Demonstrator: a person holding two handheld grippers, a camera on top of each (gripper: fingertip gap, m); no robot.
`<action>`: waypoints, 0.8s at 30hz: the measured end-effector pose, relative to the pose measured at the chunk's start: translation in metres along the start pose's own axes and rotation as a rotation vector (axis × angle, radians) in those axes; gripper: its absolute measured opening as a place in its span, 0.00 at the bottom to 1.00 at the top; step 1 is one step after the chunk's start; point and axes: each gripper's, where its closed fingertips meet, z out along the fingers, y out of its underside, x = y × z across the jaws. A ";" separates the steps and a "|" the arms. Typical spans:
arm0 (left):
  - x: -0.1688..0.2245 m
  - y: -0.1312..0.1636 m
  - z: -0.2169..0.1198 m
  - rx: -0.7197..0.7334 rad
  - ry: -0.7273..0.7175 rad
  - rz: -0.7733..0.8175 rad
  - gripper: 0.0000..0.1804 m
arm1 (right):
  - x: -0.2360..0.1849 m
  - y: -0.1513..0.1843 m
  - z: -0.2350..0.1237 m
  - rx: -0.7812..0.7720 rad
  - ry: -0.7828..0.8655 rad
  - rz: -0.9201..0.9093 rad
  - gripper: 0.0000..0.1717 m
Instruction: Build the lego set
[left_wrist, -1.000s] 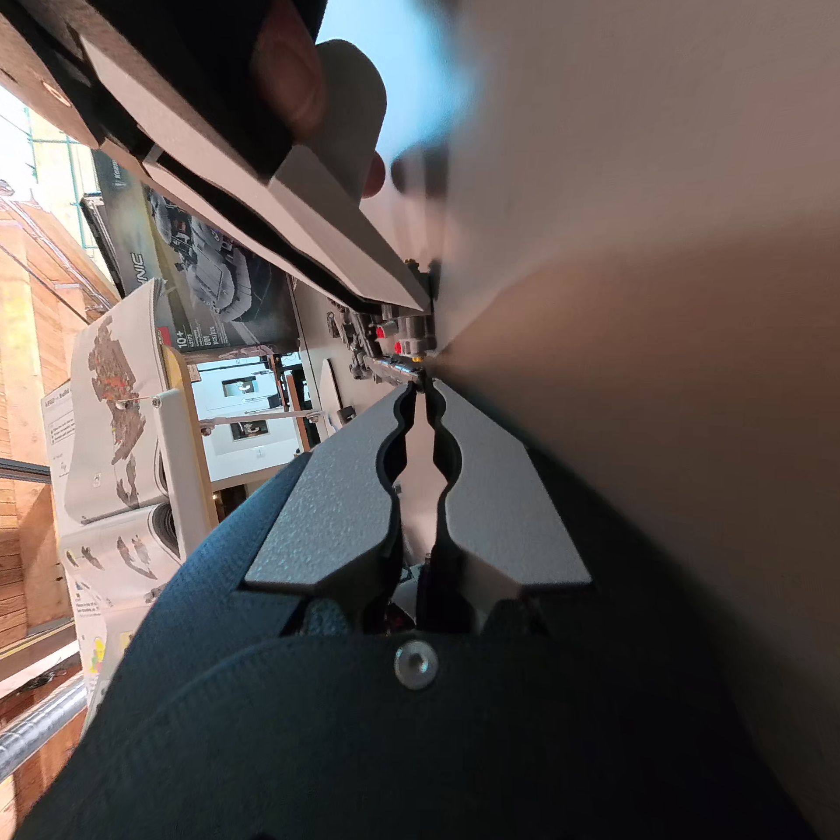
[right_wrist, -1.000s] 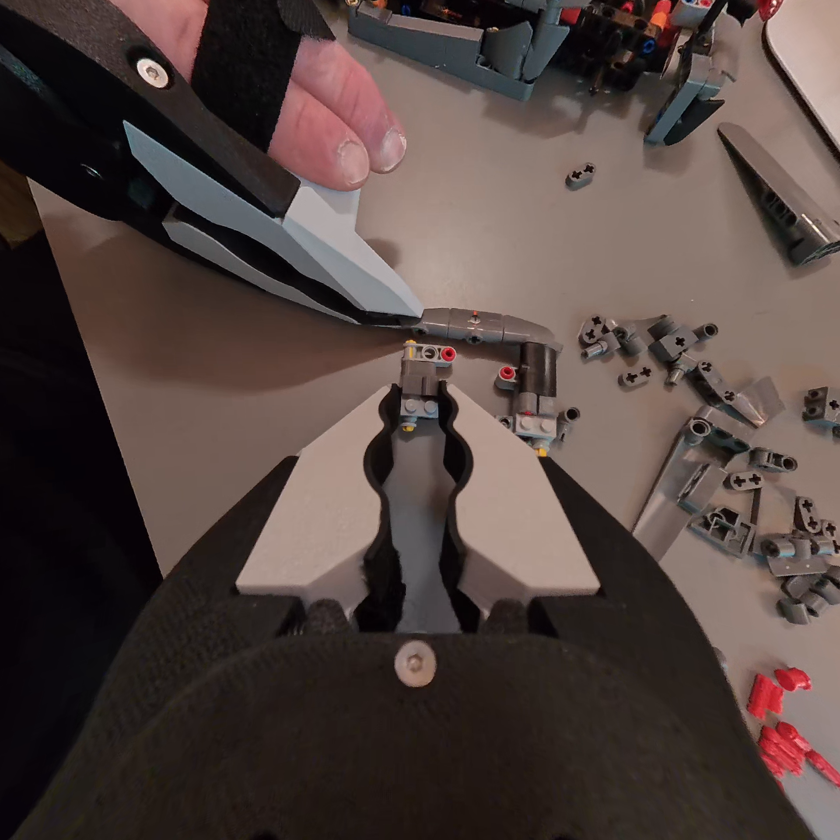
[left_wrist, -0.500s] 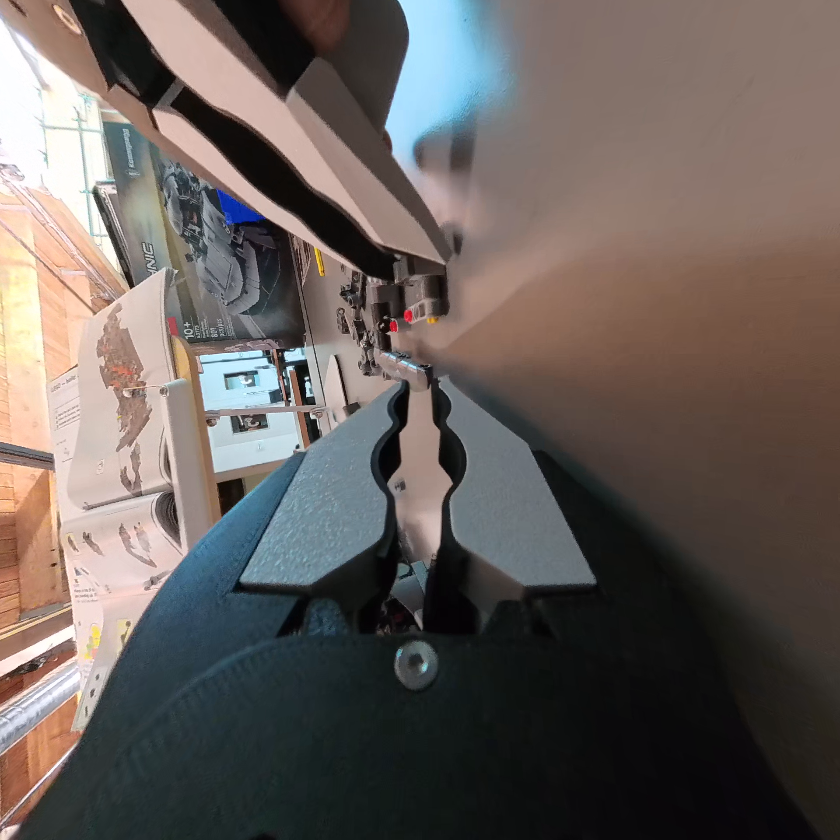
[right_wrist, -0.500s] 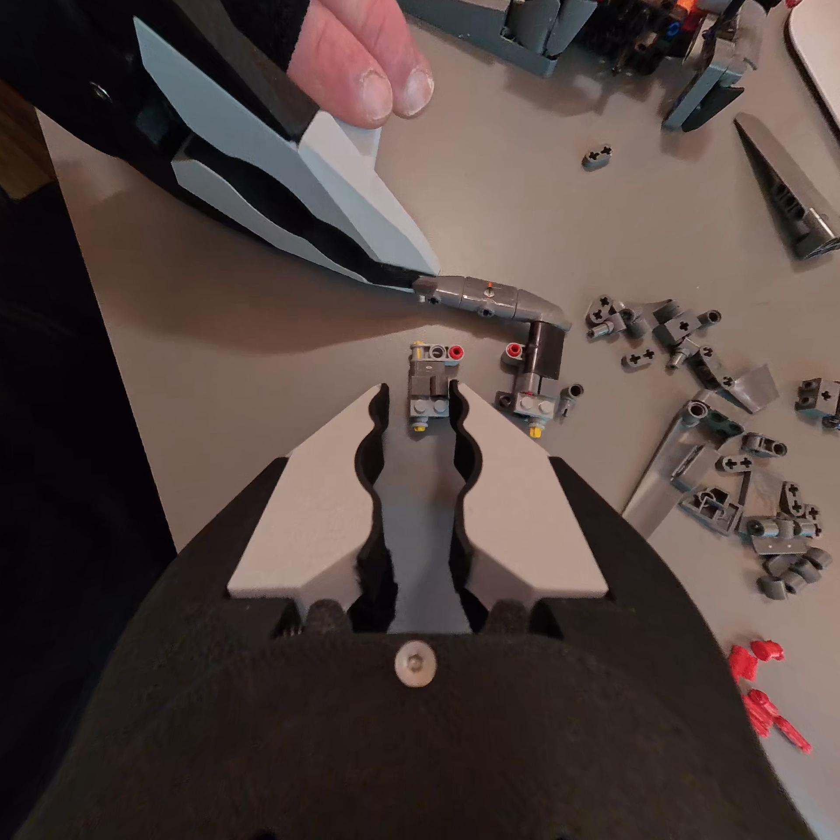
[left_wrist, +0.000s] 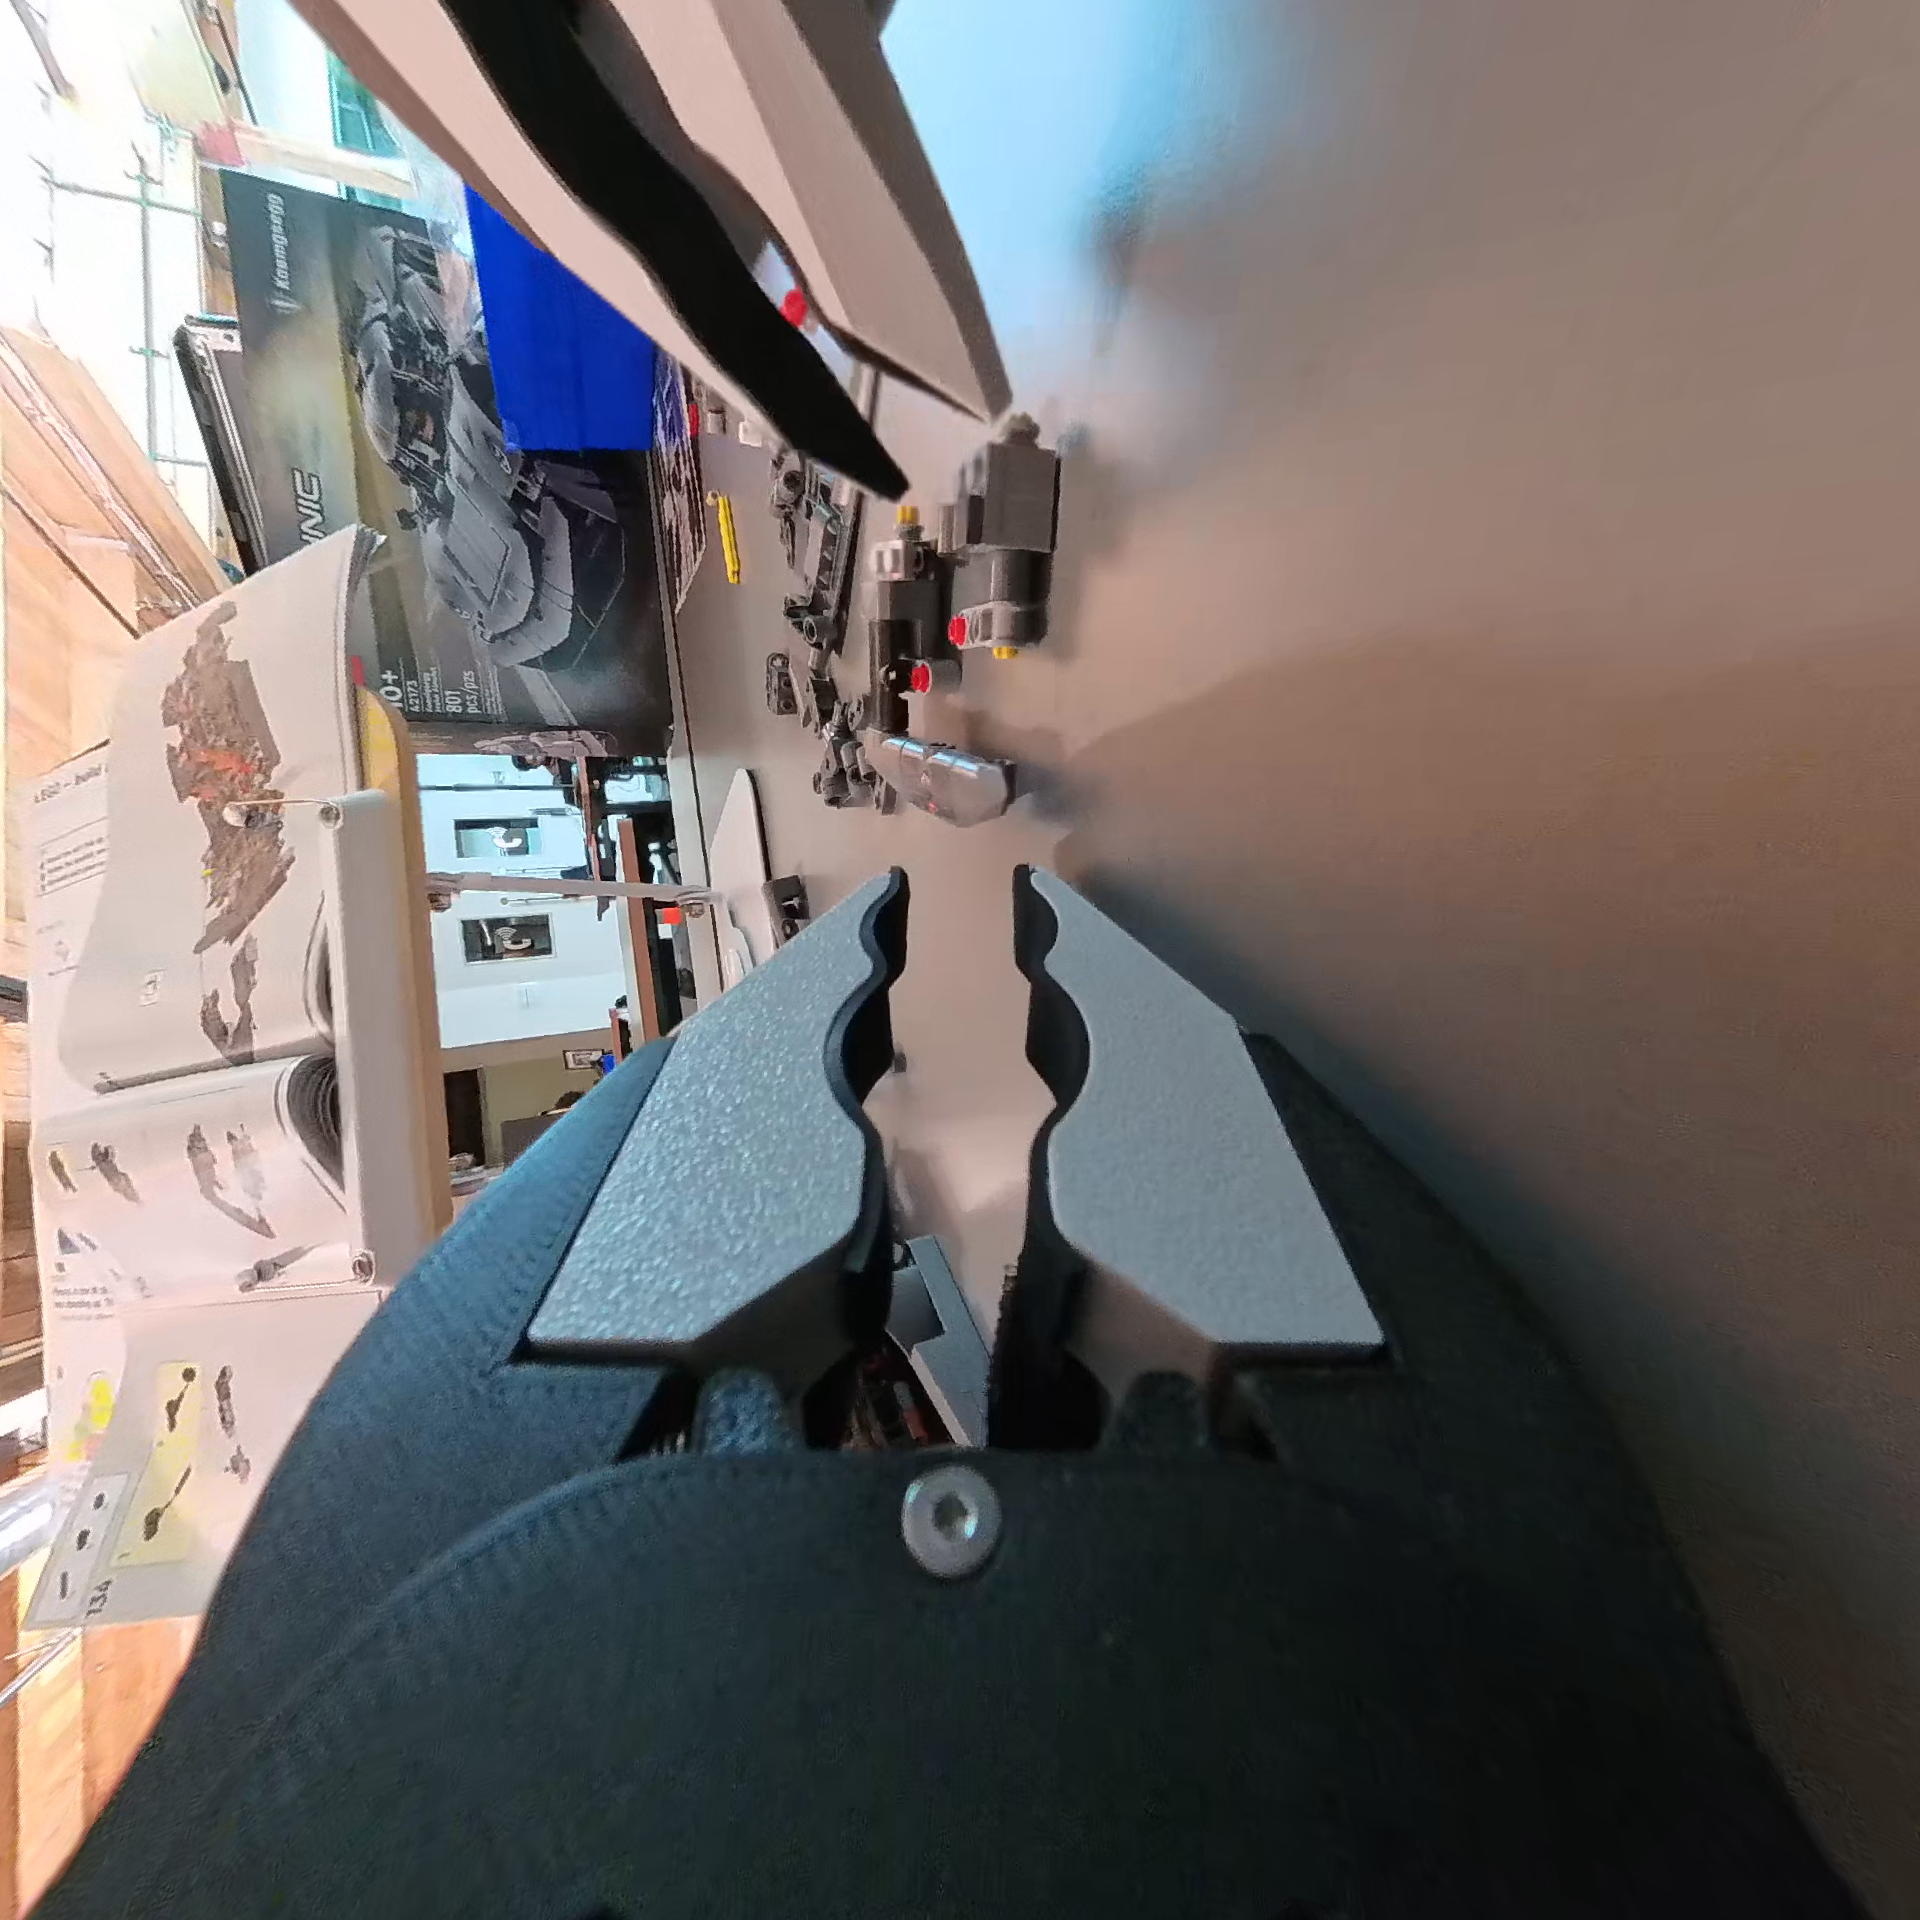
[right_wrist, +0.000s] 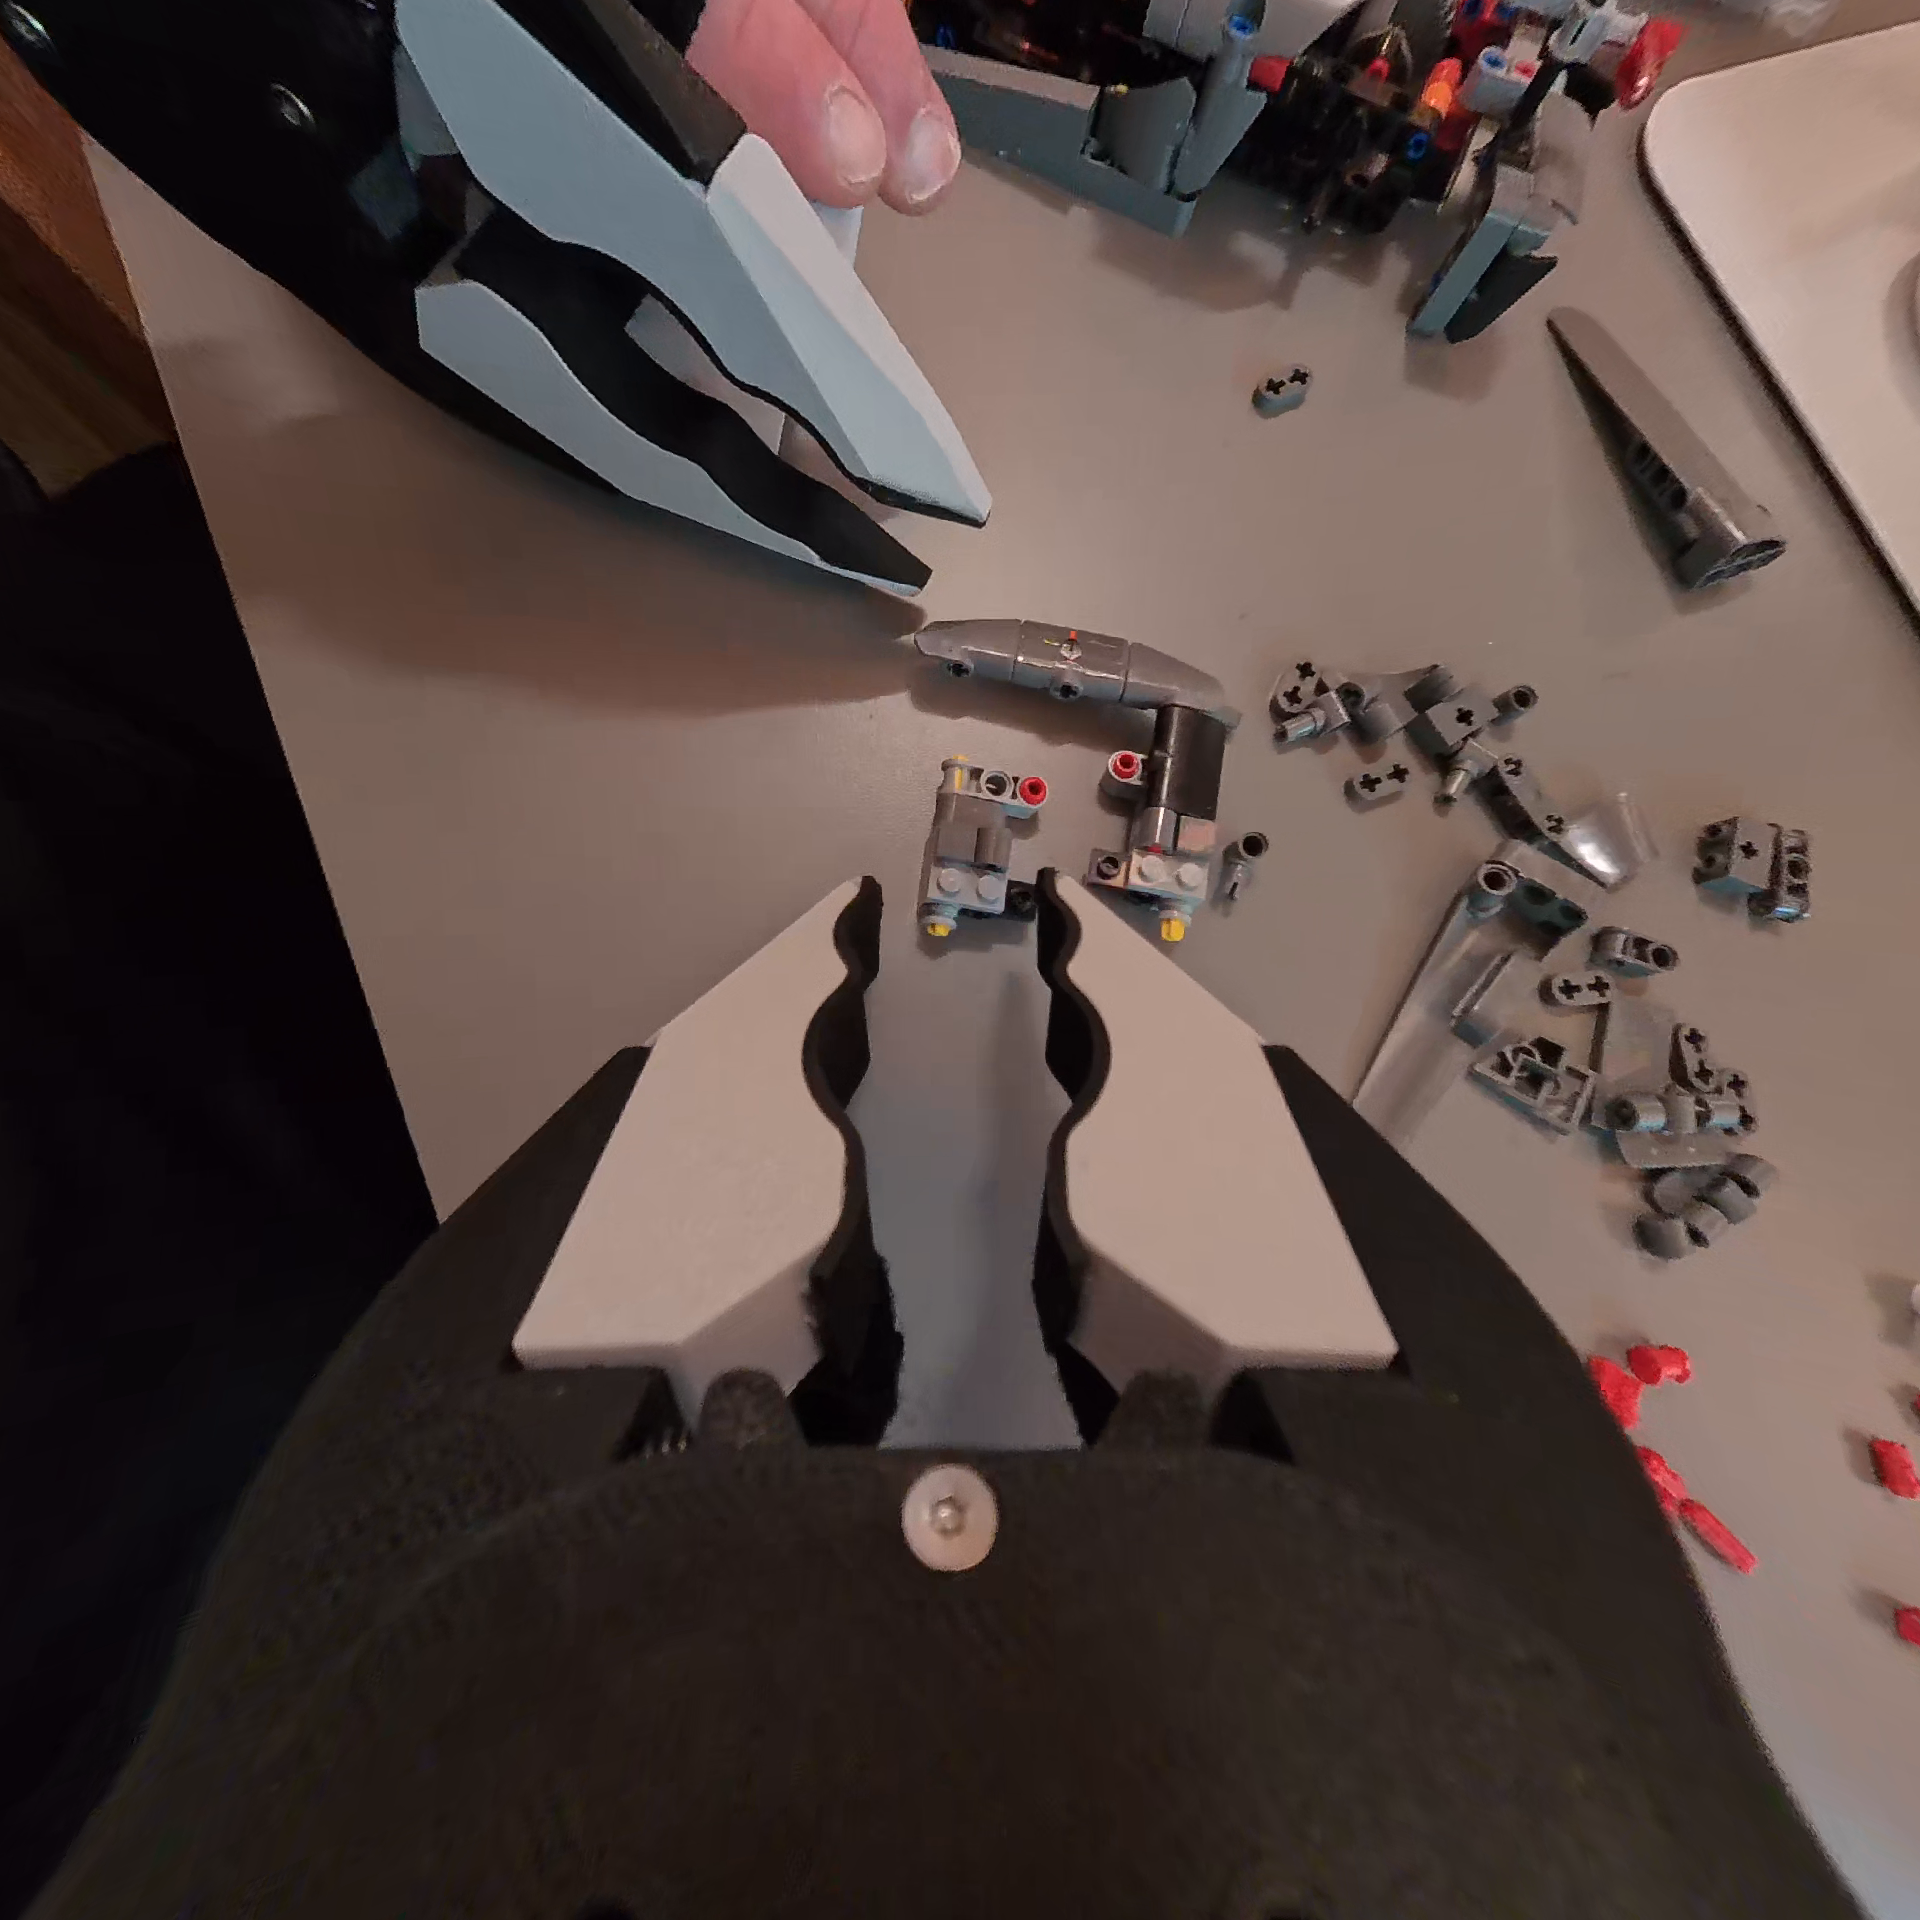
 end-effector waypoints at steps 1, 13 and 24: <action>0.000 0.000 0.000 0.006 0.003 -0.002 0.10 | 0.002 -0.001 -0.005 0.009 0.008 -0.001 0.16; -0.036 0.013 0.008 0.001 -0.053 -0.227 0.13 | 0.102 0.041 -0.080 0.029 0.354 0.002 0.23; -0.054 0.018 0.023 -0.012 -0.091 -0.310 0.00 | 0.161 0.046 -0.099 0.019 0.394 -0.026 0.19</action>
